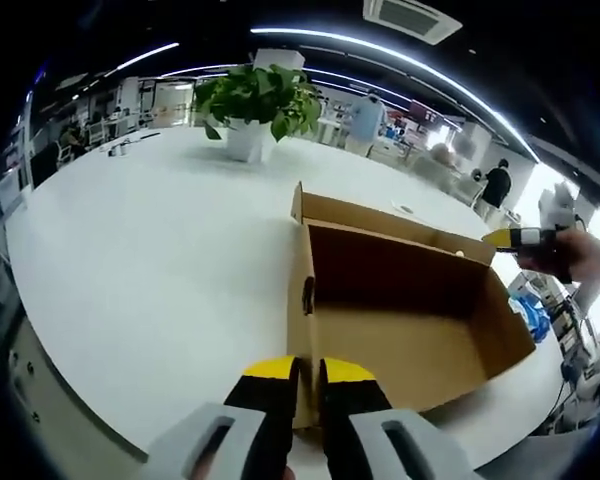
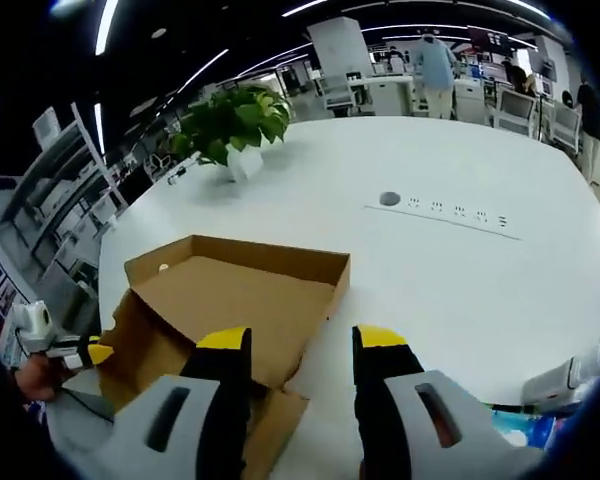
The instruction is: Operate the shoe box by opening the lid, removing the specified soft item, and placing it in the target area until the item is outside and the box remains undamaged.
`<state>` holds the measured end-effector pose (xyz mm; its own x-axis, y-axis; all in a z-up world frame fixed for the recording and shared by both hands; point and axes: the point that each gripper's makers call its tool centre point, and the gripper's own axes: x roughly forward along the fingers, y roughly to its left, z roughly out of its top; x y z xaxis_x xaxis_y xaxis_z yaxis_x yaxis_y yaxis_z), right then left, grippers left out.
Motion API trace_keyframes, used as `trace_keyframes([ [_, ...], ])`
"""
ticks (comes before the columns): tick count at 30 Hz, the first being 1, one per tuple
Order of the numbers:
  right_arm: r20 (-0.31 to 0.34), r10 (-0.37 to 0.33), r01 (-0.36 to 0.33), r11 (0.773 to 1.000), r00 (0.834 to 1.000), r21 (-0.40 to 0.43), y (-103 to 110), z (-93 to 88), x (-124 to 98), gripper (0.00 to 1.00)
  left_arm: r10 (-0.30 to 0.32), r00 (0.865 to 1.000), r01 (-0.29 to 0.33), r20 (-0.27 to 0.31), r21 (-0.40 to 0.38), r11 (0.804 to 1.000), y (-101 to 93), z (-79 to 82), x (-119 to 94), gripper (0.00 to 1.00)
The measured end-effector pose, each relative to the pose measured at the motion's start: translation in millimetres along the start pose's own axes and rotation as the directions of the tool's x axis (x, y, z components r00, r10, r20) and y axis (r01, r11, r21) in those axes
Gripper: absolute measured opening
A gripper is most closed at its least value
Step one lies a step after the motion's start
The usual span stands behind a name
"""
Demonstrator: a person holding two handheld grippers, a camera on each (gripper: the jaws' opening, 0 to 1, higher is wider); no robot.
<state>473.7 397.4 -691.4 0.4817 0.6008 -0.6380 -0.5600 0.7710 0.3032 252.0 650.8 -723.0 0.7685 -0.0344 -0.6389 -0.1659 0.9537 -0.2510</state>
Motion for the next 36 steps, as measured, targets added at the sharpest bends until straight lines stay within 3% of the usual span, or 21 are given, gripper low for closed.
trace_keyframes([
  [4,-0.019,-0.018,0.019,0.999,1.0,0.03,-6.3,3.8,18.5,0.36,-0.033,0.999,0.034,0.014,-0.069,0.997,1.6,1.0,4.4,0.09],
  [9,-0.028,-0.063,0.065,0.995,0.998,0.071,-26.3,13.0,38.6,0.31,-0.035,0.999,0.036,0.017,-0.057,0.998,-1.0,1.6,5.3,0.09],
  [11,-0.003,-0.065,0.065,0.988,0.998,0.141,-26.9,18.2,44.1,0.27,-0.042,0.999,0.044,0.023,-0.067,0.997,0.3,2.1,7.9,0.09],
  [15,-0.05,-0.094,0.099,0.99,0.994,0.096,-31.4,12.4,55.0,0.24,-0.047,0.999,0.049,0.022,-0.077,0.996,-0.8,1.4,10.5,0.1],
  [19,-0.057,-0.104,0.111,0.985,0.993,0.131,-37.1,11.7,63.6,0.19,-0.046,0.999,0.048,0.022,-0.076,0.996,-1.0,1.4,10.3,0.1],
  [27,-0.066,-0.141,0.151,0.973,0.988,0.172,-43.6,8.4,66.9,0.06,-0.043,0.999,0.045,0.023,-0.074,0.996,-0.7,1.5,10.9,0.1],
  [36,-0.053,-0.178,0.184,0.968,0.983,0.173,-42.0,13.6,59.7,0.02,-0.04,0.999,0.042,0.022,-0.064,0.997,-1.3,1.2,11.0,0.1],
])
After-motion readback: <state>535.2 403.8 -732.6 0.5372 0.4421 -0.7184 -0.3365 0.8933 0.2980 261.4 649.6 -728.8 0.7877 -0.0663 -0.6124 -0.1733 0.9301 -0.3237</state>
